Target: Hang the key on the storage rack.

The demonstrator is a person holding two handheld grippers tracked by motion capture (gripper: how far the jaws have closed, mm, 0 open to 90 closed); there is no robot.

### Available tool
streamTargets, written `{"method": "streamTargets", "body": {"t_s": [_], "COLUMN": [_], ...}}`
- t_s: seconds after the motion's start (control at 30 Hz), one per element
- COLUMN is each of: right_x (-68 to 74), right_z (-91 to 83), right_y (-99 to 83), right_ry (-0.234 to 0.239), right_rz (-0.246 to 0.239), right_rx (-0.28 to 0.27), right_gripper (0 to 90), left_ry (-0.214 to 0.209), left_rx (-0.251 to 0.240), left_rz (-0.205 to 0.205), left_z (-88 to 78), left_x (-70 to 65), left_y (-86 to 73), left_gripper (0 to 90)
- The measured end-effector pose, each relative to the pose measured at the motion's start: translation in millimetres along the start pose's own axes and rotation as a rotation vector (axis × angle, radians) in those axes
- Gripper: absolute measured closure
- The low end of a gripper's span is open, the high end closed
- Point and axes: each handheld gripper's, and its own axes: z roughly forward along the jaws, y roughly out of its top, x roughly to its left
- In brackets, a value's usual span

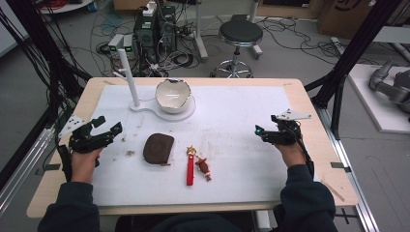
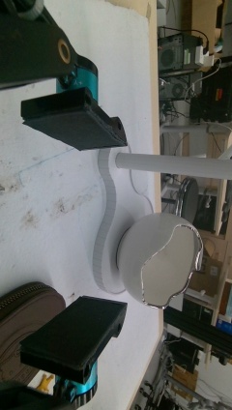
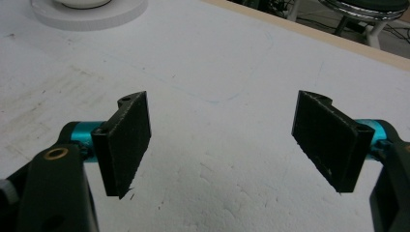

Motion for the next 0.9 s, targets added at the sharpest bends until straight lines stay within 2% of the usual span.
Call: {"method": "streamTargets", "body": {"t_s": [0.17, 0.37, 0.5, 0.67, 0.77, 0.8, 0.9], "right_x": [1.3, 16.1, 36.3, 68.3, 88.7, 92.0, 100.6], "right_z": [-3.5, -1.0, 3.9, 12.5, 20.5, 22.6, 30.7], "right_y": [-1.0, 2.3, 7.1, 10.4, 11.2, 10.7, 8.2], "right_ry": [0.012, 0.062, 0.1, 0.182, 0.226, 0.228, 0.255], "right_rz": [0.01, -0.005, -0.036, -0.035, -0.091, -0.108, -0.112], "right_rx": [-0.022, -0.042, -0.031, -0.002, 0.031, 0.038, 0.07], "right_gripper": [21.9, 21.9, 21.9, 21.9, 22.0, 22.0, 22.0], "left_ry": [-0.001, 0.0, -0.008, -0.026, -0.027, -0.028, -0.032], "left_rx": [0.004, 0.006, 0.013, 0.025, 0.029, 0.033, 0.042], "left_rz": [-0.003, 0.001, 0.0, 0.016, 0.01, 0.013, 0.011], "left_z": [4.1, 3.7, 4.7, 6.6, 7.8, 8.0, 10.1], "left_x": [0.5, -0.3, -1.5, -5.0, -4.9, -4.5, -4.6], "left_y": [0.1, 0.2, -0.2, -0.7, -1.3, -1.5, -2.6], "left_gripper": [19.8, 19.8, 19.8, 19.9, 19.9, 19.9, 19.9]}}
